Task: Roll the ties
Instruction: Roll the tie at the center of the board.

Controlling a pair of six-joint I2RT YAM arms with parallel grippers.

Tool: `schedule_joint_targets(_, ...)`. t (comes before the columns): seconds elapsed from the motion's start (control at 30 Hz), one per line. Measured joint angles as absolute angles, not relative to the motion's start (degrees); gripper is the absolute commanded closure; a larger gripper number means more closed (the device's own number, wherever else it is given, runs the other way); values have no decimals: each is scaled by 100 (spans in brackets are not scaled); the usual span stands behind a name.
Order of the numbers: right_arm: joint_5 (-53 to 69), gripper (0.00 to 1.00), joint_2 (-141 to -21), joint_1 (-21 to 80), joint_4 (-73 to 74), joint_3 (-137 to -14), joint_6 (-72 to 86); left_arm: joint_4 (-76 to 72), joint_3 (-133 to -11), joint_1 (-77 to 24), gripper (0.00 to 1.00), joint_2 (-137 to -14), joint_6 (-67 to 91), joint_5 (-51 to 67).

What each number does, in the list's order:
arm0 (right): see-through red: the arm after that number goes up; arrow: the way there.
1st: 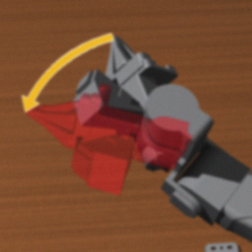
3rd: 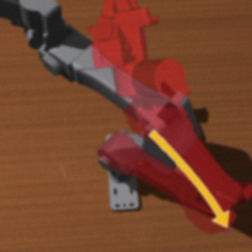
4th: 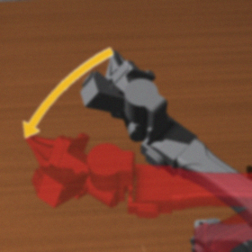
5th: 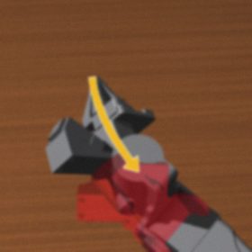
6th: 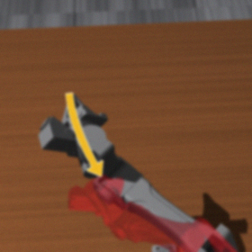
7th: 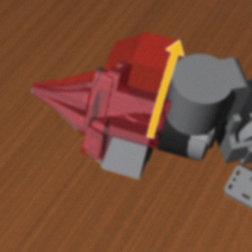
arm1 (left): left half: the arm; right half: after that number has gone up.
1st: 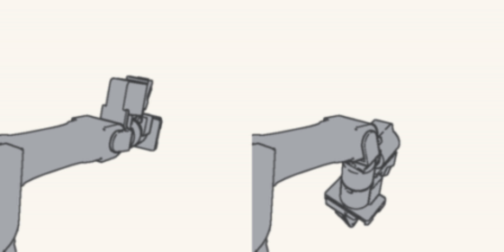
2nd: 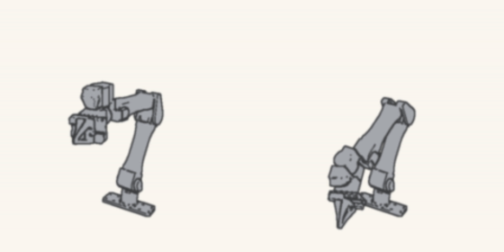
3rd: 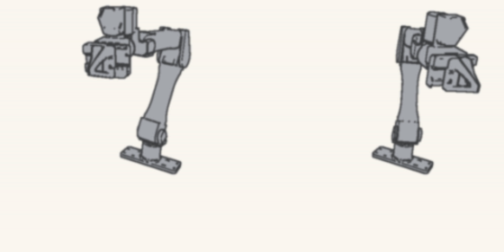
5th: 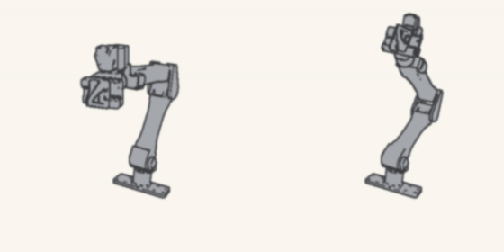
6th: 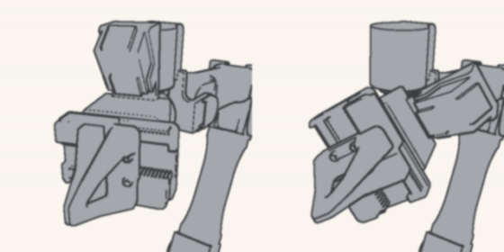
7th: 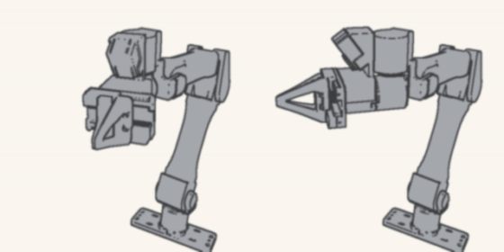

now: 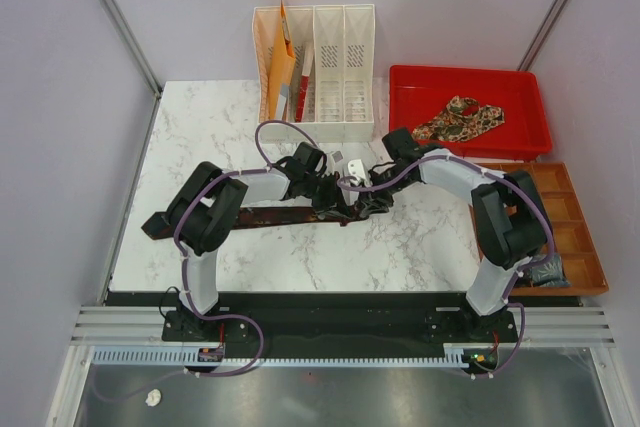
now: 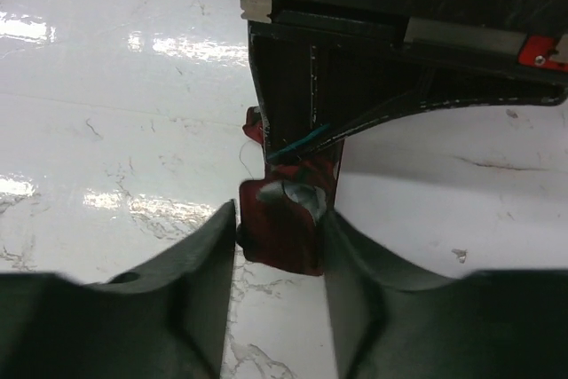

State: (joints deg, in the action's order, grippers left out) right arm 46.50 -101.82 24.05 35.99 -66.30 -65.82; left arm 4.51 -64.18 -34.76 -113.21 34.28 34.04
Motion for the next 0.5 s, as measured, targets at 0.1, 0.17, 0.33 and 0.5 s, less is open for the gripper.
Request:
schedule_joint_targets(0.1,4558,26,-10210,2425,3785,-6770,-6676,438,-6418,-3472,97,-11330,3428,3428)
schedule_joint_targets(0.17,4473,17,-10210,2427,3863,-6807,-6775,434,-6418,-3465,97,-11336,3428,3448)
schedule_joint_targets(0.33,4147,12,-10210,2425,3819,-6678,-6879,416,-6418,-3448,97,-11354,3430,3505)
schedule_joint_targets(0.5,3782,23,-10315,2425,3708,-6567,-6930,416,-6418,-3446,97,-11356,3428,3509)
